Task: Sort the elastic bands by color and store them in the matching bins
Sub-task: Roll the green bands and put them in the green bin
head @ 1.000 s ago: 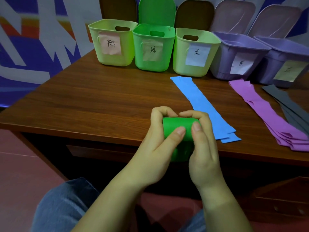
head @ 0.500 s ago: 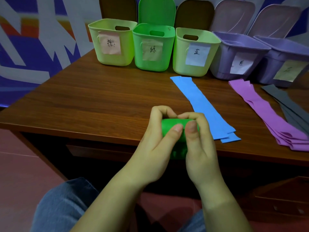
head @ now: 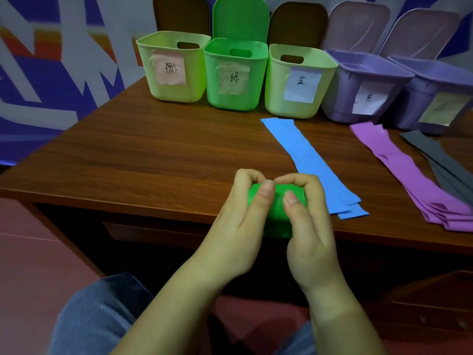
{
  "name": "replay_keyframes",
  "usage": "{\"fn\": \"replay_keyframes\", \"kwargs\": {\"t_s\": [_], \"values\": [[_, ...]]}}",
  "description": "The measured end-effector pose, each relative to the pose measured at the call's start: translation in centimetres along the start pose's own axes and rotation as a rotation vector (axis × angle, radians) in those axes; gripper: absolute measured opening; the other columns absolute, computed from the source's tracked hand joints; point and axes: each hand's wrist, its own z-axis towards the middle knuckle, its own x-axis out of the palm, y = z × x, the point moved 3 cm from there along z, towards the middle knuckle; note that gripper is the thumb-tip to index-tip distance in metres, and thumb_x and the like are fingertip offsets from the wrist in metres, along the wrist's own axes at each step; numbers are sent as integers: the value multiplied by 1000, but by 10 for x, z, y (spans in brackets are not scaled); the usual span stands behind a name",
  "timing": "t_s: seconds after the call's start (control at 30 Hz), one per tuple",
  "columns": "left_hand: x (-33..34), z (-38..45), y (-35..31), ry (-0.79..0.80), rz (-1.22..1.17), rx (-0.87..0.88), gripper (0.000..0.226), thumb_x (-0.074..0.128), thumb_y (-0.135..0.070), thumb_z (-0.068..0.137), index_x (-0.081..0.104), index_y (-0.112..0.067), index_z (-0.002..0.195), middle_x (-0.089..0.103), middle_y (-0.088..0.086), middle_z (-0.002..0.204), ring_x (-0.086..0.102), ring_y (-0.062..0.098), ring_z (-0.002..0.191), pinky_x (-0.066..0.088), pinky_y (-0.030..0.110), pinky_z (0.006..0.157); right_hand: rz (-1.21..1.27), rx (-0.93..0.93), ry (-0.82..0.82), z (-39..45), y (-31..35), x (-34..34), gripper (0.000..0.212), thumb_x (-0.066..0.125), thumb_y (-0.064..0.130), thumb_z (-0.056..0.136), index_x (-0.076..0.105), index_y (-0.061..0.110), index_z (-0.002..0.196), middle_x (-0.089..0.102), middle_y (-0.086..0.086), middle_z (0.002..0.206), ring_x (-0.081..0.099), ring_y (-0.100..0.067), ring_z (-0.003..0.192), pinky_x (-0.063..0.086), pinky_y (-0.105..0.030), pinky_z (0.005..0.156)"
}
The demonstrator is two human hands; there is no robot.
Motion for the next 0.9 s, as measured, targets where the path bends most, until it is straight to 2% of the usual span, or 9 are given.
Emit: {"fn": "replay_keyframes", "kwargs": {"t_s": [0.1, 0.2, 0.3, 0.4, 0.5, 0.6, 0.67, 0.77, 0.9], "values": [[-2, -1, -3, -36, 37, 64, 29, 33, -56, 88, 43, -29, 94, 50, -13, 84, 50, 6, 73, 42, 29, 67, 9, -3, -22, -2, 2, 1, 22, 45, 46, 86, 54, 29, 96, 60, 17, 95, 58, -6, 86, 45, -22, 75], [-3, -5, -8, -62, 141, 186, 21, 37, -46, 90, 43, -29, 100, 52, -8, 94, 53, 6, 83, 43, 20, 72, 3, -27, -38, -1, 7, 2, 39, 41, 67, 85, 53, 31, 93, 59, 23, 93, 57, 1, 85, 45, -15, 73], [-5, -7, -12, -110, 209, 286, 15, 39, -38, 91, 39, -32, 104, 49, -8, 101, 50, -1, 90, 39, 11, 78, -14, -47, -45, 0, 10, 3, 26, 43, 54, 89, 52, 30, 89, 59, 24, 89, 55, 4, 83, 41, -9, 73], [-6, -9, -12, -125, 182, 325, 18, 41, -33, 90, 38, -31, 108, 47, -8, 104, 50, 1, 92, 39, 13, 81, 18, -12, -40, -1, 6, 4, 16, 43, 42, 87, 52, 30, 91, 58, 19, 90, 56, -2, 84, 43, -16, 75], [-3, -9, -10, -117, 126, 283, 23, 43, -35, 86, 39, -31, 108, 46, -11, 104, 50, 5, 94, 40, 19, 82, 77, 22, -49, -1, 4, 4, 22, 45, 38, 81, 53, 35, 102, 57, 9, 96, 57, -12, 86, 44, -27, 75], [1, -7, -8, -95, -99, 63, 33, 39, -49, 83, 46, -26, 106, 57, -4, 104, 57, 17, 96, 46, 30, 82, 4, -69, -50, -1, 8, 5, 24, 42, 31, 85, 51, 31, 107, 56, 17, 104, 56, -6, 96, 43, -21, 81], [1, -4, -8, -83, -138, -33, 45, 37, -57, 83, 51, -18, 100, 62, -9, 89, 58, 8, 84, 47, 24, 76, -58, -119, -60, -3, 8, 4, 23, 41, 30, 87, 48, 30, 109, 54, 23, 108, 54, -2, 102, 39, -14, 86], [-1, -2, -14, -109, -104, 5, 26, 44, -47, 88, 51, -22, 92, 57, -19, 78, 51, -5, 71, 42, 12, 67, -29, -91, -98, -4, 5, 2, 24, 44, 36, 86, 49, 32, 109, 55, 18, 110, 55, -9, 104, 41, -21, 88], [-3, -6, -15, -114, 8, 141, 18, 42, -40, 87, 47, -28, 99, 54, -13, 94, 53, 4, 86, 42, 19, 77, -24, -29, -82, -2, 5, 4, 39, 45, 64, 85, 54, 32, 105, 60, 20, 103, 60, -4, 98, 43, -12, 80]]}}
